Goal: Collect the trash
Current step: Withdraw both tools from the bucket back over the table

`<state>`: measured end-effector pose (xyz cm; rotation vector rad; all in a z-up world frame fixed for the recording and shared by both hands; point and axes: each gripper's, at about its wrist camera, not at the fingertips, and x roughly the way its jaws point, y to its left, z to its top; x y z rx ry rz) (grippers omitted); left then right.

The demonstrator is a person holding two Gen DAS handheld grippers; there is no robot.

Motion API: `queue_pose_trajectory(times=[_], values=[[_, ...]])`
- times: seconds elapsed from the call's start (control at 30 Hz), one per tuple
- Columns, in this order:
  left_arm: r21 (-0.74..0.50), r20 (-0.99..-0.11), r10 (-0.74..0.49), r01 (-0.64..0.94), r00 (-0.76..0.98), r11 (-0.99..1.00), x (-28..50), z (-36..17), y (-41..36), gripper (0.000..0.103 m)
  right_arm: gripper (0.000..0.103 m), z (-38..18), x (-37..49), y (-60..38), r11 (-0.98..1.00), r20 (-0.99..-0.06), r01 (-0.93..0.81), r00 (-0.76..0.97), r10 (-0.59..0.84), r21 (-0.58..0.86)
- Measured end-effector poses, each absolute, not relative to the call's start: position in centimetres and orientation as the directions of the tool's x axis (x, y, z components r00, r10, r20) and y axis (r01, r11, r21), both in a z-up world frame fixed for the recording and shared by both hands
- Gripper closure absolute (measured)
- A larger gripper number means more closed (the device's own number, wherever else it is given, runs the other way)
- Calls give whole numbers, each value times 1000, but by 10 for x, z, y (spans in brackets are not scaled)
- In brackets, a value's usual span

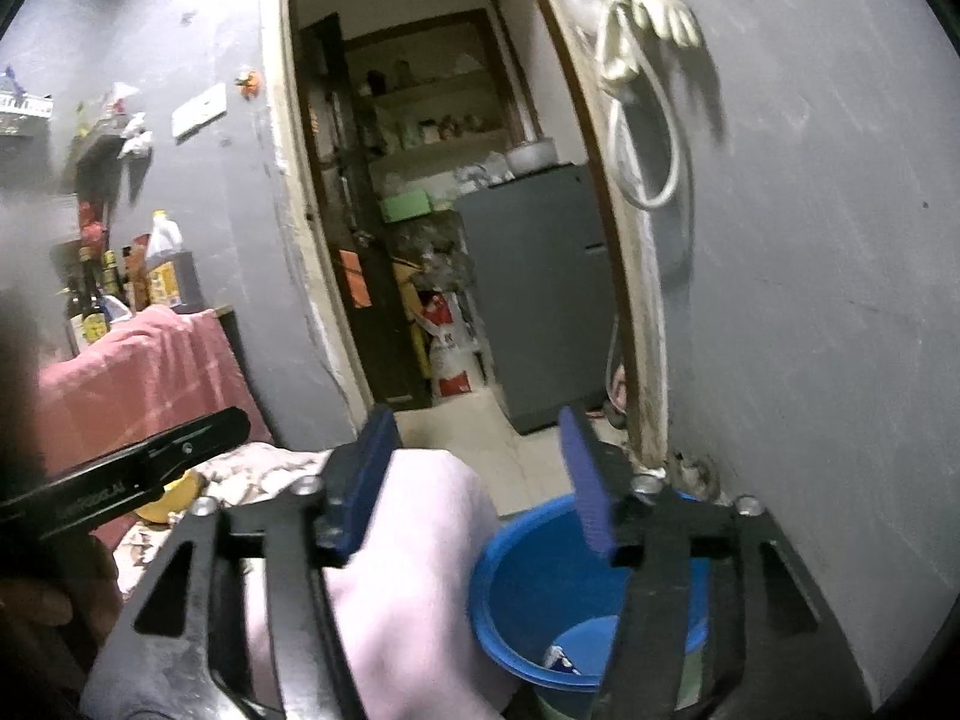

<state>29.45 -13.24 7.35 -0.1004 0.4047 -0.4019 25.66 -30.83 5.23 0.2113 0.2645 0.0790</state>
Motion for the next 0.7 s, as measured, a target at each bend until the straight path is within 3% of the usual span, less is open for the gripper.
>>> queue_pose_trajectory(times=[0.17,0.23,0.33,0.7], values=[[-170,-320,-327,286,889,943,274,83,-90,34,12,64,250,-274,975,-207,-93,969,135,202],[-167,-293,-285,245,913,955,262,85,-71,15,4,69,248,-261,975,-189,-108,971,146,196],[-186,-246,-221,178,944,966,248,86,-44,3,0,75,242,-237,973,-158,-139,973,169,185],[-161,-220,-41,6,975,987,203,70,28,3,0,83,224,-164,964,-65,-244,966,251,102]])
